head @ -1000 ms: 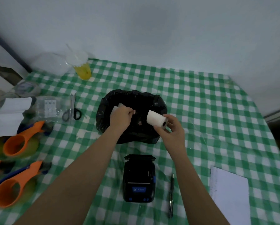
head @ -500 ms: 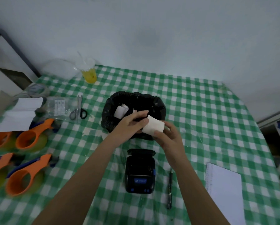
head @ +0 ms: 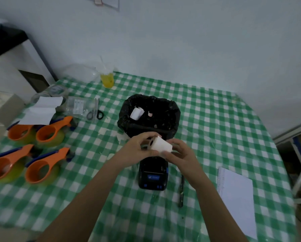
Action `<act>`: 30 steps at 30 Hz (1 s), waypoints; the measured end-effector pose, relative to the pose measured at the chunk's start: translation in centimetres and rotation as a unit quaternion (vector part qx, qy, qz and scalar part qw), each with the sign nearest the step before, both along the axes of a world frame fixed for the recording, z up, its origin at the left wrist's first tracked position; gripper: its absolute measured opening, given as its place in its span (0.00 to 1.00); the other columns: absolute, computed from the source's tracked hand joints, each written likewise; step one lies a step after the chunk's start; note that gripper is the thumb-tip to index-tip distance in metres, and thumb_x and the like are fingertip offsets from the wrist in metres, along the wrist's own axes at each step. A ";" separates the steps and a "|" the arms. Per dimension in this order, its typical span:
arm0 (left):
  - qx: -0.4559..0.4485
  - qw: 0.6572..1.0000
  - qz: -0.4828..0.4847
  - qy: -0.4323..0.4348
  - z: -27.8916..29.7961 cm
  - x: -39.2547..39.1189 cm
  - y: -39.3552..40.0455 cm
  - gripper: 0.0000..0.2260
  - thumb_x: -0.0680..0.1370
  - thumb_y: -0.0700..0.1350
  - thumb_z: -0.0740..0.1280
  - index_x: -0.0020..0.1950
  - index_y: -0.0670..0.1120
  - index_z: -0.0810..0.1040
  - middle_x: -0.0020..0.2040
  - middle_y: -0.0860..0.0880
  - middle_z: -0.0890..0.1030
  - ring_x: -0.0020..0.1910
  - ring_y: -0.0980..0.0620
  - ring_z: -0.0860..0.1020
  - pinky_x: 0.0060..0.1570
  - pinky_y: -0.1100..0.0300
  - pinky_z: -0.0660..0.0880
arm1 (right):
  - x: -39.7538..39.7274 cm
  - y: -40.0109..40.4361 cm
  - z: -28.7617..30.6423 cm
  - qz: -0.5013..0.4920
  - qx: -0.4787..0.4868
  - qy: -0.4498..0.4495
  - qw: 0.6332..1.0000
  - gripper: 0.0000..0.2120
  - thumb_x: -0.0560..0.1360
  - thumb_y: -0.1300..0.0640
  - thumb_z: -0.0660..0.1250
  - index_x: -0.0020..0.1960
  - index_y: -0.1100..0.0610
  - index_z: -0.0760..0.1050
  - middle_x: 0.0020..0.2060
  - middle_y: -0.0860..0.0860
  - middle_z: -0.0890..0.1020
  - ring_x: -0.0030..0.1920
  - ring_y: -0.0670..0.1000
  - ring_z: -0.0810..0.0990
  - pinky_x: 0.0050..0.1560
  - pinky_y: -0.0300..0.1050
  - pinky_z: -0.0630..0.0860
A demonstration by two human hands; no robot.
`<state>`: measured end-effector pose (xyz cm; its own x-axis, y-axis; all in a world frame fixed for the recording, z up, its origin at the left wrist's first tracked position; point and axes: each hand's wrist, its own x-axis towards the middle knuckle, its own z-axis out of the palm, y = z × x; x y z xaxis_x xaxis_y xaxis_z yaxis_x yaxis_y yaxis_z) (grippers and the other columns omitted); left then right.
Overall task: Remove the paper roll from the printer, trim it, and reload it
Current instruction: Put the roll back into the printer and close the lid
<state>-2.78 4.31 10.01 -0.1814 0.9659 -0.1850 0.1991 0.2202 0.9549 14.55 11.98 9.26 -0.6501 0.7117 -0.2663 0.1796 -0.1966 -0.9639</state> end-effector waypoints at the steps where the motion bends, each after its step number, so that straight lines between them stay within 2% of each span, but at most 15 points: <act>1: -0.003 1.000 -0.013 0.008 -0.6 0.2 -0.6 0.19 0.71 0.39 0.72 0.58 0.55 0.73 0.57 0.57 0.75 0.56 0.62 0.74 0.56 0.54 0.79 | 0.3 -0.3 -0.6 0.011 0.010 -0.028 0.999 0.13 0.71 0.61 0.72 0.53 0.52 0.75 0.52 0.54 0.81 0.49 0.57 0.83 0.50 0.53 0.81; 2: -0.008 1.000 -0.025 0.018 -1.3 0.5 -1.1 0.19 0.71 0.38 0.72 0.58 0.54 0.73 0.58 0.56 0.75 0.57 0.60 0.75 0.56 0.54 0.79 | 0.6 -0.6 -1.3 0.020 0.017 -0.056 0.998 0.14 0.70 0.59 0.73 0.53 0.52 0.75 0.52 0.53 0.81 0.50 0.57 0.82 0.51 0.55 0.80; 5: -0.026 0.999 -0.026 0.033 -3.4 1.2 -2.3 0.20 0.71 0.37 0.72 0.59 0.52 0.74 0.57 0.56 0.75 0.58 0.55 0.75 0.56 0.57 0.78 | 1.1 -1.3 -3.3 0.031 0.025 -0.111 0.993 0.18 0.68 0.57 0.75 0.56 0.52 0.76 0.54 0.51 0.82 0.53 0.52 0.82 0.53 0.49 0.80; 8: -0.042 0.996 -0.004 0.075 -5.5 1.6 -2.9 0.22 0.72 0.39 0.70 0.65 0.50 0.71 0.64 0.51 0.73 0.64 0.53 0.71 0.62 0.55 0.73 | 1.1 -1.8 -5.6 0.018 0.044 -0.135 0.990 0.17 0.68 0.57 0.75 0.56 0.53 0.78 0.51 0.50 0.83 0.53 0.50 0.81 0.54 0.45 0.79; 12: -0.084 0.989 0.042 0.116 -7.6 1.5 -3.7 0.24 0.75 0.41 0.67 0.70 0.49 0.65 0.71 0.49 0.66 0.69 0.51 0.66 0.68 0.54 0.66 | 0.3 -1.8 -9.1 -0.007 0.176 -0.221 0.959 0.19 0.69 0.57 0.74 0.58 0.54 0.76 0.52 0.49 0.80 0.52 0.48 0.77 0.55 0.44 0.75; 15: -0.092 0.987 0.062 0.119 -8.5 1.3 -4.3 0.22 0.76 0.41 0.65 0.69 0.49 0.66 0.69 0.47 0.68 0.64 0.51 0.70 0.64 0.54 0.71 | -0.6 -1.1 -11.2 -0.006 0.262 -0.279 0.924 0.21 0.69 0.55 0.74 0.60 0.53 0.75 0.55 0.52 0.81 0.57 0.53 0.74 0.57 0.45 0.69; 17: -0.098 0.986 0.076 0.110 -8.8 1.2 -4.6 0.21 0.77 0.40 0.64 0.69 0.49 0.66 0.68 0.47 0.68 0.60 0.53 0.71 0.61 0.55 0.72 | -1.1 -0.6 -12.4 0.011 0.276 -0.316 0.908 0.20 0.68 0.51 0.73 0.60 0.49 0.76 0.54 0.51 0.81 0.59 0.54 0.71 0.59 0.52 0.66; 19: -0.099 0.986 0.086 0.107 -9.0 1.1 -4.7 0.20 0.77 0.39 0.64 0.68 0.47 0.66 0.68 0.46 0.68 0.57 0.54 0.71 0.60 0.55 0.73 | -1.3 -0.5 -13.2 0.024 0.273 -0.342 0.899 0.20 0.69 0.49 0.72 0.60 0.48 0.76 0.53 0.53 0.80 0.60 0.56 0.69 0.59 0.53 0.64; 22: -0.100 0.985 0.097 0.103 -9.2 0.9 -4.8 0.19 0.77 0.39 0.63 0.68 0.46 0.68 0.67 0.44 0.69 0.55 0.53 0.72 0.60 0.55 0.73 | -1.1 -0.3 -13.7 0.030 0.273 -0.350 0.896 0.19 0.70 0.50 0.71 0.61 0.48 0.77 0.54 0.54 0.81 0.60 0.58 0.69 0.59 0.53 0.63; 25: -0.103 0.985 0.109 0.089 -9.5 0.8 -4.5 0.18 0.77 0.38 0.63 0.67 0.46 0.68 0.65 0.44 0.69 0.55 0.53 0.73 0.59 0.56 0.74 | -1.1 0.0 -14.1 0.047 0.291 -0.356 0.887 0.19 0.72 0.51 0.70 0.62 0.47 0.76 0.60 0.50 0.80 0.60 0.59 0.68 0.60 0.54 0.64; 27: -0.106 0.984 0.117 0.080 -9.6 0.9 -4.3 0.18 0.77 0.38 0.63 0.67 0.46 0.69 0.62 0.47 0.70 0.54 0.54 0.74 0.56 0.59 0.73 | -1.3 0.0 -14.4 0.050 0.329 -0.366 0.869 0.17 0.71 0.52 0.70 0.61 0.47 0.77 0.61 0.52 0.78 0.59 0.62 0.69 0.59 0.56 0.65; 30: -0.107 0.983 0.134 0.062 -9.7 0.9 -3.8 0.16 0.78 0.39 0.61 0.66 0.48 0.70 0.59 0.53 0.68 0.51 0.57 0.74 0.49 0.69 0.72 | -1.4 -0.4 -15.1 0.023 0.375 -0.367 0.851 0.14 0.69 0.56 0.73 0.55 0.49 0.81 0.56 0.56 0.79 0.53 0.65 0.73 0.53 0.56 0.70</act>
<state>-1.85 0.52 0.35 -0.4574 0.8224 -0.3384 0.2195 0.4732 0.8532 13.16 11.62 -5.80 -0.5362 0.8387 -0.0956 0.7784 0.4475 -0.4402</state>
